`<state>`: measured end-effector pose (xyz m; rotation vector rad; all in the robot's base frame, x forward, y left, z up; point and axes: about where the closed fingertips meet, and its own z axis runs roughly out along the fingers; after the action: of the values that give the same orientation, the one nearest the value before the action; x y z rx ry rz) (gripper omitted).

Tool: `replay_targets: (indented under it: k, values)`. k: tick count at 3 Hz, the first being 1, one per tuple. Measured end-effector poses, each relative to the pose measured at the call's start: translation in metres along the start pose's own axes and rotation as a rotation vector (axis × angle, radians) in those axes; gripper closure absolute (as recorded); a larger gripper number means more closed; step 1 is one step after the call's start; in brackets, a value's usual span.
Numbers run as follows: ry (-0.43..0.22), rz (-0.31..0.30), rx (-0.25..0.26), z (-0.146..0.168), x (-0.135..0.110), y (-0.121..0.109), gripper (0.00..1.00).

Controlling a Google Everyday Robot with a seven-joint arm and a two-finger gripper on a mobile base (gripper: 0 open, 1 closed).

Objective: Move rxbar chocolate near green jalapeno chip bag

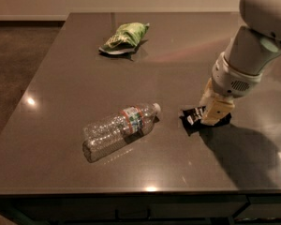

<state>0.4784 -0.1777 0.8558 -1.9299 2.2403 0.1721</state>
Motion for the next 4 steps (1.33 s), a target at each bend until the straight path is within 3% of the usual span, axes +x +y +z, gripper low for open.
replay_targets:
  k: [3,4]
  values:
    - [-0.120,0.168,0.132,-0.036,-0.043,-0.083,1.00]
    - [-0.120,0.168,0.132,-0.036,-0.043,-0.083,1.00]
